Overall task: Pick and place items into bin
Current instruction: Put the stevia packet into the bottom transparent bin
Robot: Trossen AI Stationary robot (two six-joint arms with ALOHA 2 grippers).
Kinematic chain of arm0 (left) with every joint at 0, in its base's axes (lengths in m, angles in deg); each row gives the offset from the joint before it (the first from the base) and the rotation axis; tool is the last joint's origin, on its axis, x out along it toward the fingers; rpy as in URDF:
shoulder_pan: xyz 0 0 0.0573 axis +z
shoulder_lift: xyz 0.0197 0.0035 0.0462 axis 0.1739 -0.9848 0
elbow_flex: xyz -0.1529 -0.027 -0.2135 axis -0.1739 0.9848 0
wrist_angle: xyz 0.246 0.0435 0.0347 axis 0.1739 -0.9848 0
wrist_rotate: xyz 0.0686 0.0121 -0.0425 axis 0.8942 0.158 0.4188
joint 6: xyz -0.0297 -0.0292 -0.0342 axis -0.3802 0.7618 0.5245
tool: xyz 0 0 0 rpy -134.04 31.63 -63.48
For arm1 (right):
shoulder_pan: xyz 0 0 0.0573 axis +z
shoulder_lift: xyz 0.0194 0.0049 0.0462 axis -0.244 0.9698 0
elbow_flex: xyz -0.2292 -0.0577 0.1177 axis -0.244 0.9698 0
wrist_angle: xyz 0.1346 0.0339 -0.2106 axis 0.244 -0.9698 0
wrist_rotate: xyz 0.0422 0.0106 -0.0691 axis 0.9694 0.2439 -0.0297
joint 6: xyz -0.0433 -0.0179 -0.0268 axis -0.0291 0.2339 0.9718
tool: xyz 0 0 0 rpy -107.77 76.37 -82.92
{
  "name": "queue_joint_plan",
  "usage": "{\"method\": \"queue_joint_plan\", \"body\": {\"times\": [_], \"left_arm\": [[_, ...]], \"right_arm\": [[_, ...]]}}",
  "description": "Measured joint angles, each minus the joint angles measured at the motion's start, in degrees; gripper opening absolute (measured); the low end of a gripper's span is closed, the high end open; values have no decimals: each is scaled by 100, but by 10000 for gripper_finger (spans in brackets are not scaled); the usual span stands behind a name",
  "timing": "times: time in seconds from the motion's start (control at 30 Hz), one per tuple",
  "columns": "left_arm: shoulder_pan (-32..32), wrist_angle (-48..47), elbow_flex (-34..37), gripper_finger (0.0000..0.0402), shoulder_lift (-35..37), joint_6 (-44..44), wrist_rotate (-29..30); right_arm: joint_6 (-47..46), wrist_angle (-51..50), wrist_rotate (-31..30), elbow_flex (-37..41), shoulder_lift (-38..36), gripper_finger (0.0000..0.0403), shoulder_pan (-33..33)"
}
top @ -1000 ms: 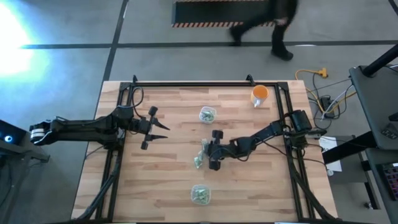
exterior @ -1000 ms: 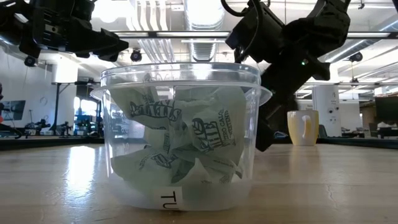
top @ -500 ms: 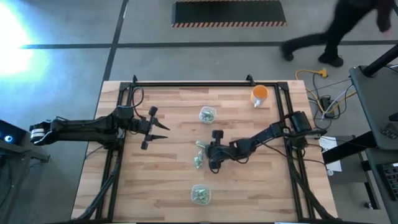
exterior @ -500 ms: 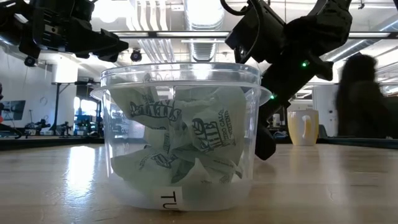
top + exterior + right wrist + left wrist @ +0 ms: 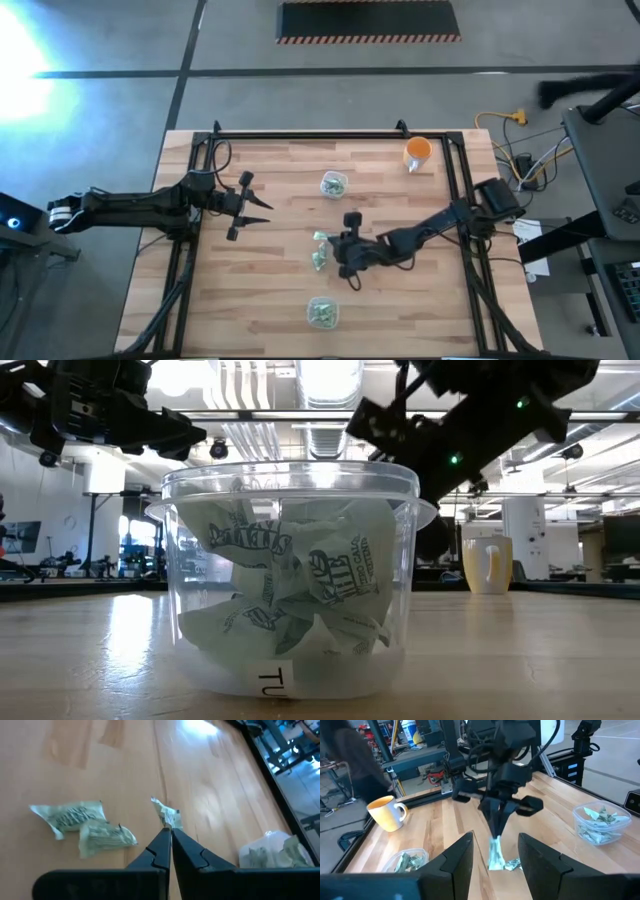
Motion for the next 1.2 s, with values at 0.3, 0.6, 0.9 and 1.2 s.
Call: {"method": "queue_joint_plan", "body": {"times": [0.3, 0.6, 0.9, 1.2], "left_arm": [[0, 11, 18, 140, 0, 0, -1], [-1, 13, 18, 140, 0, 0, -1], [0, 18, 18, 140, 0, 0, 0], [1, 18, 40, 140, 0, 1, 0]], "right_arm": [[194, 2, -5, -4, -306, 8, 341], [287, -33, -112, -7, -556, 8, 699], [-1142, -1069, 74, -7, -589, 8, 696], [-1824, -994, 1562, 5, -539, 50, 674]]}}
